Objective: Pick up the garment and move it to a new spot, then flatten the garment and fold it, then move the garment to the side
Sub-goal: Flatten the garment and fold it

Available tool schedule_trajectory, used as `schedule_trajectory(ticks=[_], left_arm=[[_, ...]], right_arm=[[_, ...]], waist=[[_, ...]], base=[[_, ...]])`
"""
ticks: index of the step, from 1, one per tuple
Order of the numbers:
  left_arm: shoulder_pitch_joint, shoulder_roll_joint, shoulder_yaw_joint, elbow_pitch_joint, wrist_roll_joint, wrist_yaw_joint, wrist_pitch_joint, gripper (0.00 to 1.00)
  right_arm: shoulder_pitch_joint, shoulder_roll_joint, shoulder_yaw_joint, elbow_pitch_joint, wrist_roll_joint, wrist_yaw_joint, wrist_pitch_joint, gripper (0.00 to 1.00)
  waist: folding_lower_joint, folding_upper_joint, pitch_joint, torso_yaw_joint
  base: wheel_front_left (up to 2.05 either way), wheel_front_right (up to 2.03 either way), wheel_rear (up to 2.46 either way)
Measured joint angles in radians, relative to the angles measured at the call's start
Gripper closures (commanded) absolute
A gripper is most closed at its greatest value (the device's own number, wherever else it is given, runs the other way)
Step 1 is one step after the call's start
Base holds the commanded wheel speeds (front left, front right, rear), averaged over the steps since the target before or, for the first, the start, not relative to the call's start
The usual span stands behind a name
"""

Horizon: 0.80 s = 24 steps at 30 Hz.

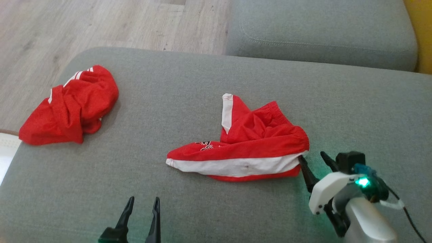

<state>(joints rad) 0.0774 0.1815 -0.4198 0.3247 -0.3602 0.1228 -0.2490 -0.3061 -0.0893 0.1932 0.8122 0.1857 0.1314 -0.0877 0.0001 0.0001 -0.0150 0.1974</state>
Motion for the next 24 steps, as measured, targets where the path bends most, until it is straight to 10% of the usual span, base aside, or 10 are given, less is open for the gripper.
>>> schedule_trajectory(ticks=[14, 18, 24], left_arm=[[-0.035, 0.000, -0.011, -0.006, 0.000, 0.001, 0.001, 0.00], [-0.038, 0.000, -0.011, -0.005, 0.000, 0.001, 0.001, 0.00], [-0.038, 0.000, -0.011, -0.002, -0.001, 0.002, 0.001, 0.00]], right_arm=[[-0.143, -0.055, 0.256, 0.106, 0.138, 0.000, 0.036, 0.03], [-0.171, -0.064, 0.309, 0.116, 0.170, 0.000, 0.025, 0.52], [-0.182, -0.076, 0.346, 0.129, 0.195, 0.000, -0.003, 0.80]], waist=[[-0.0001, 0.0000, 0.047, 0.012], [-0.0001, 0.0000, 0.051, 0.008], [-0.0001, 0.0000, 0.046, -0.004]], base=[[0.00, 0.00, 0.00], [0.00, 0.00, 0.00], [0.00, 0.00, 0.00]])
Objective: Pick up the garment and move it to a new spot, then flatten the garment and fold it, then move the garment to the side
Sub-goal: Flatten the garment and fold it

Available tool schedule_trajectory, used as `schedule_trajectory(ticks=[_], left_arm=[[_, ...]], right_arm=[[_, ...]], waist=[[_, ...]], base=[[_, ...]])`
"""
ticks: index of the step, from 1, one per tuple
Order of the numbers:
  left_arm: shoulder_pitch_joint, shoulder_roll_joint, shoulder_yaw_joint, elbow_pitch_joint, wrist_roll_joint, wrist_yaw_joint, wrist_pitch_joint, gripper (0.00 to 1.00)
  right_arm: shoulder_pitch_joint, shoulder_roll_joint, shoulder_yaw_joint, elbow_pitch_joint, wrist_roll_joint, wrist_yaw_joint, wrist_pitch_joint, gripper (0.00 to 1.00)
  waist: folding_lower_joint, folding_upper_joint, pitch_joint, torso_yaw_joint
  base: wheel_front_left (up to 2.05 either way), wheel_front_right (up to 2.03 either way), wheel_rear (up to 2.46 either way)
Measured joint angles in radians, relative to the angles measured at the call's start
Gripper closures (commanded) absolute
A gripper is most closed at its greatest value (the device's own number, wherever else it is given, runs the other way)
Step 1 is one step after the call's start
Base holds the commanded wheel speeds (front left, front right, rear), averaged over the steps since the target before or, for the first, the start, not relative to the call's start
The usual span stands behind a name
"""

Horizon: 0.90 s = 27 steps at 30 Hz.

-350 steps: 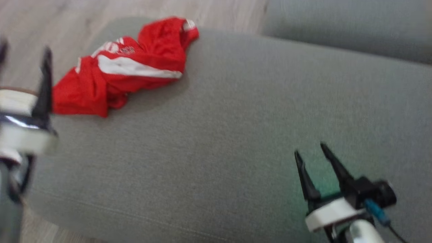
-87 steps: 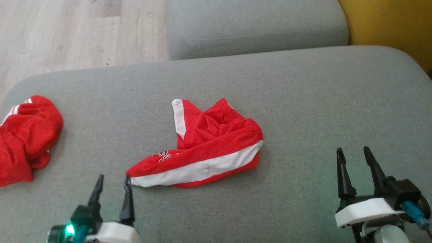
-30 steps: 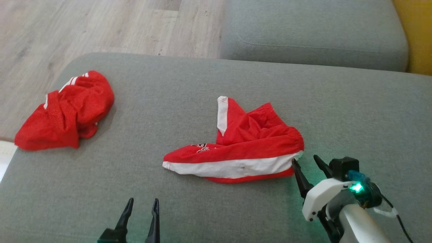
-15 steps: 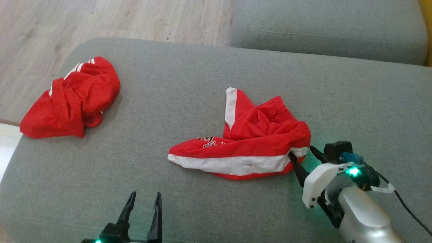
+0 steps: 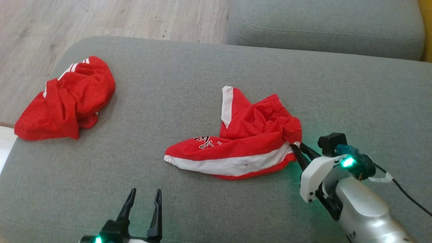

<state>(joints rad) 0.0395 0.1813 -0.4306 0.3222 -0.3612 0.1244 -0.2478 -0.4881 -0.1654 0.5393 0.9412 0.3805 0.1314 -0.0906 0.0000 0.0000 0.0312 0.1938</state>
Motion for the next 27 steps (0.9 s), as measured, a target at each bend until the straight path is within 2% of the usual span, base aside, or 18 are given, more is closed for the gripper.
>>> schedule_trajectory(ticks=[2, 7, 14, 24, 27], left_arm=[[0.000, 0.000, 0.001, 0.002, 0.000, 0.000, 0.000, 0.00], [-0.007, 0.000, -0.001, 0.025, -0.014, -0.016, 0.000, 0.00], [-0.131, -0.011, -0.027, 0.139, -0.028, -0.073, 0.037, 0.00], [-0.309, -0.068, -0.013, 0.401, -0.068, -0.063, 0.098, 0.00], [-0.346, -0.075, -0.014, 0.462, -0.072, -0.082, 0.099, 0.00]], right_arm=[[0.000, -0.001, 0.012, 0.001, 0.007, 0.000, -0.009, 1.00], [0.000, -0.003, 0.031, -0.006, 0.027, 0.000, -0.041, 1.00], [0.000, -0.007, 0.048, -0.031, 0.044, 0.000, -0.047, 1.00], [-0.030, -0.007, 0.069, -0.044, 0.054, 0.000, -0.047, 1.00], [-0.037, -0.007, 0.071, -0.047, 0.055, 0.000, -0.047, 1.00]], waist=[[0.0000, 0.0000, -0.003, -0.007], [0.0000, 0.0000, -0.007, -0.029], [0.0000, 0.0000, 0.002, -0.065], [0.0000, 0.0000, 0.039, -0.111], [0.0000, 0.0000, 0.048, -0.121]], base=[[0.00, 0.00, 0.00], [0.00, 0.00, 0.00], [0.00, 0.00, 0.00], [0.00, 0.00, 0.00], [0.00, 0.00, 0.00]])
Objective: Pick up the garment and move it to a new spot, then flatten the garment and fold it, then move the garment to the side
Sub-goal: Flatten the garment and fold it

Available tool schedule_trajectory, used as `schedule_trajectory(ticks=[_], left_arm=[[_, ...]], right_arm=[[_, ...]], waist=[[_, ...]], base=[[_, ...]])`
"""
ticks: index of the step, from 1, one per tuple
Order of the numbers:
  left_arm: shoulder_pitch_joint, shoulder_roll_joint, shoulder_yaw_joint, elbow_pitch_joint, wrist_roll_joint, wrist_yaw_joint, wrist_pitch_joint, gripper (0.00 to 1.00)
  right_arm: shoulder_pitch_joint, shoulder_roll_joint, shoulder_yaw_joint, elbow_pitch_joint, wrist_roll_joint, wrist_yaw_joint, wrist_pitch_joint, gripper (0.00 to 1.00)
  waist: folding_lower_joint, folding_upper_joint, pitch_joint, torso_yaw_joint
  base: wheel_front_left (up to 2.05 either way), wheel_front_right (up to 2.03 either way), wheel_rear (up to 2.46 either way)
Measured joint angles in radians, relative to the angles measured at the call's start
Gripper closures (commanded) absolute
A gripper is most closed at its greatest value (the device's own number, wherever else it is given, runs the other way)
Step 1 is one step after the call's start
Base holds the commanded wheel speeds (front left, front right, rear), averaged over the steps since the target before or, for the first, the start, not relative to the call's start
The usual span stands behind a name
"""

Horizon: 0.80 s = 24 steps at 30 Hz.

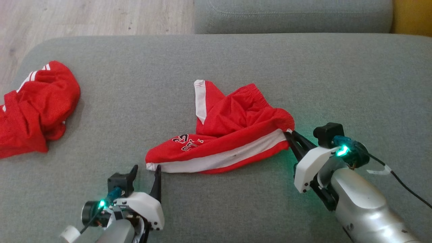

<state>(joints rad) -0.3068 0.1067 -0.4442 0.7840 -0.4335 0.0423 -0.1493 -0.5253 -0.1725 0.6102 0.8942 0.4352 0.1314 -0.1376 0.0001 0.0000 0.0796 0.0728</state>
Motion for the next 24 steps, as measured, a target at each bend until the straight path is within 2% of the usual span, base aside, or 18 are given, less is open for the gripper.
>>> schedule_trajectory(ticks=[5, 8, 12, 14, 16, 17, 18, 19, 21, 22, 23, 24], left_arm=[[-0.036, -0.014, -0.007, 0.073, -0.010, -0.033, -0.003, 0.00], [-0.046, -0.024, -0.012, 0.107, -0.010, -0.053, -0.037, 0.13], [-0.072, -0.029, -0.017, 0.145, -0.010, -0.070, -0.058, 0.00], [-0.088, -0.034, -0.023, 0.165, -0.010, -0.074, -0.061, 0.00], [-0.104, -0.036, -0.033, 0.187, -0.010, -0.080, -0.063, 0.05], [-0.110, -0.037, -0.037, 0.197, -0.010, -0.086, -0.064, 0.26], [-0.117, -0.039, -0.040, 0.209, -0.010, -0.088, -0.065, 0.38], [-0.124, -0.041, -0.042, 0.216, -0.010, -0.092, -0.071, 0.57], [-0.133, -0.047, -0.047, 0.228, -0.010, -0.098, -0.072, 0.76], [-0.138, -0.051, -0.050, 0.235, -0.010, -0.105, -0.074, 0.91], [-0.141, -0.052, -0.055, 0.237, -0.010, -0.105, -0.079, 1.00], [-0.141, -0.054, -0.058, 0.237, -0.010, -0.105, -0.082, 1.00]], right_arm=[[0.000, 0.000, 0.002, -0.001, 0.007, 0.000, 0.000, 1.00], [-0.002, 0.000, 0.002, 0.002, 0.007, 0.000, -0.005, 1.00], [-0.009, 0.001, 0.002, 0.009, 0.008, 0.000, -0.009, 1.00], [-0.019, 0.001, 0.003, 0.011, 0.012, 0.000, -0.011, 1.00], [-0.026, 0.002, 0.004, 0.011, 0.014, 0.000, -0.012, 1.00], [-0.027, 0.002, 0.005, 0.012, 0.014, 0.000, -0.012, 1.00], [-0.028, 0.002, 0.007, 0.012, 0.014, 0.000, -0.012, 1.00], [-0.029, 0.003, 0.009, 0.013, 0.014, 0.000, -0.012, 1.00], [-0.030, 0.003, 0.010, 0.017, 0.014, 0.000, -0.013, 1.00], [-0.030, 0.004, 0.010, 0.019, 0.014, 0.000, -0.014, 1.00], [-0.031, 0.004, 0.010, 0.022, 0.014, 0.000, -0.018, 1.00], [-0.032, 0.005, 0.010, 0.024, 0.015, 0.000, -0.022, 1.00]], waist=[[0.0000, 0.0000, 0.009, -0.008], [-0.0001, 0.0000, 0.011, -0.007], [-0.0001, 0.0000, 0.014, -0.008], [0.0000, 0.0000, 0.017, -0.009], [-0.0001, 0.0000, 0.019, -0.012], [-0.0001, 0.0000, 0.021, -0.014], [0.0000, 0.0000, 0.022, -0.016], [0.0000, 0.0000, 0.022, -0.018], [0.0000, 0.0000, 0.022, -0.021], [0.0000, 0.0000, 0.021, -0.022], [0.0000, 0.0000, 0.019, -0.022], [0.0000, 0.0000, 0.016, -0.022]], base=[[0.00, 0.00, 0.00], [0.00, 0.00, 0.00], [0.00, 0.00, 0.00], [0.00, 0.00, 0.00], [0.00, 0.00, 0.00], [0.00, 0.00, 0.00], [0.00, 0.00, 0.00], [0.00, 0.00, 0.00], [0.00, 0.00, 0.00], [0.00, 0.00, 0.00], [0.00, 0.00, 0.00], [0.00, 0.00, 0.00]])
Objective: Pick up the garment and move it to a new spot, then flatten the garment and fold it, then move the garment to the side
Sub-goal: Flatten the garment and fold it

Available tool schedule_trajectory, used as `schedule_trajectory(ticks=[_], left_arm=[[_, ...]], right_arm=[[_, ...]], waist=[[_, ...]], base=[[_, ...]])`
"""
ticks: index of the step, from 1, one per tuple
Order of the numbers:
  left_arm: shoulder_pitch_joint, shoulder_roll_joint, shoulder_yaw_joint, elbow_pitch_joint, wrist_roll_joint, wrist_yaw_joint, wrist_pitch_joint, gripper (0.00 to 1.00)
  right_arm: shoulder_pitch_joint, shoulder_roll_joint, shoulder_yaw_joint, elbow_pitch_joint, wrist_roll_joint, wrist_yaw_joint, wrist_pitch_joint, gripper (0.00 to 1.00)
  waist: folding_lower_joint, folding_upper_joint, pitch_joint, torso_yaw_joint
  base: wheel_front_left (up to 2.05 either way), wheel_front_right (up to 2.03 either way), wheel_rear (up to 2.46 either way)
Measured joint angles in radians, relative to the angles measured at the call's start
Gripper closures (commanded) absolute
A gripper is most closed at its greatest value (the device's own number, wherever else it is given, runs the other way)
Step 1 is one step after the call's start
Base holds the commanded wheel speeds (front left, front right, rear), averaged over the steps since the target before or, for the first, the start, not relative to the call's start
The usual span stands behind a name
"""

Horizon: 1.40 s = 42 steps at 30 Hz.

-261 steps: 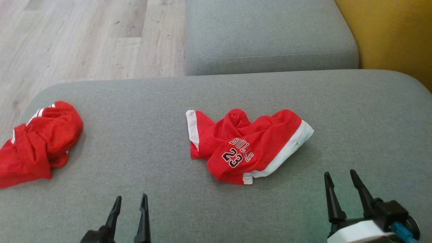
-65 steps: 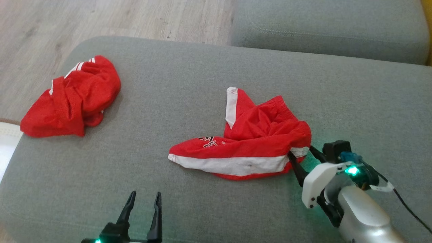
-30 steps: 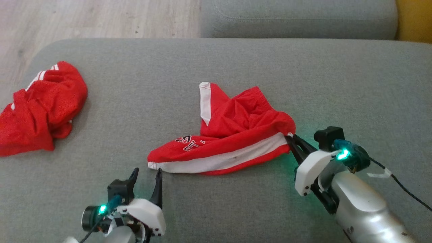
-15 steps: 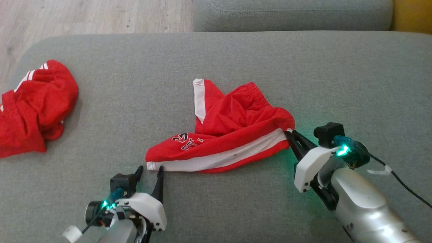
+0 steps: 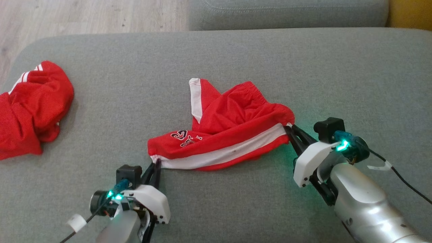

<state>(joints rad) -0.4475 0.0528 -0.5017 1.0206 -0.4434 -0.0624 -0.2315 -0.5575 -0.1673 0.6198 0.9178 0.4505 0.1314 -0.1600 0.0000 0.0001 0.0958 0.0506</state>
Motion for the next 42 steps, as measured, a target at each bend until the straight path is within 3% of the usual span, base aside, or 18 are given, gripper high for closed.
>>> schedule_trajectory(ticks=[7, 15, 23, 32, 37, 42], left_arm=[[0.003, 0.008, 0.004, -0.068, 0.010, 0.003, -0.016, 1.00], [0.083, 0.089, 0.051, -0.396, 0.066, 0.019, -0.018, 1.00], [0.152, 0.179, 0.108, -0.762, 0.056, 0.037, 0.007, 1.00], [0.139, 0.310, 0.152, -1.174, 0.058, 0.063, 0.179, 1.00], [0.070, 0.371, 0.159, -1.268, 0.086, 0.062, 0.280, 1.00], [0.004, 0.382, 0.166, -1.254, 0.084, 0.038, 0.315, 1.00]], right_arm=[[-0.001, 0.000, -0.011, 0.006, 0.009, 0.000, -0.034, 1.00], [0.031, -0.012, -0.053, -0.102, 0.058, 0.000, -0.069, 1.00], [0.093, -0.093, -0.114, -0.401, 0.095, 0.000, -0.054, 1.00], [0.200, -0.154, -0.252, -0.867, 0.083, 0.000, 0.138, 1.00], [0.242, -0.158, -0.328, -1.074, 0.063, 0.000, 0.274, 1.00], [0.243, -0.131, -0.356, -1.147, 0.022, 0.000, 0.375, 1.00]], waist=[[0.0000, 0.0000, -0.024, 0.005], [0.0000, 0.0000, -0.092, 0.009], [-0.0002, 0.0000, -0.172, -0.011], [-0.0003, 0.0000, -0.230, -0.058], [-0.0003, 0.0000, -0.219, -0.071], [-0.0001, 0.0000, -0.174, -0.078]], base=[[0.00, 0.00, 0.00], [0.00, 0.00, 0.00], [0.00, 0.00, 0.00], [0.00, 0.00, 0.00], [0.00, 0.00, 0.00], [0.00, 0.00, 0.00]])
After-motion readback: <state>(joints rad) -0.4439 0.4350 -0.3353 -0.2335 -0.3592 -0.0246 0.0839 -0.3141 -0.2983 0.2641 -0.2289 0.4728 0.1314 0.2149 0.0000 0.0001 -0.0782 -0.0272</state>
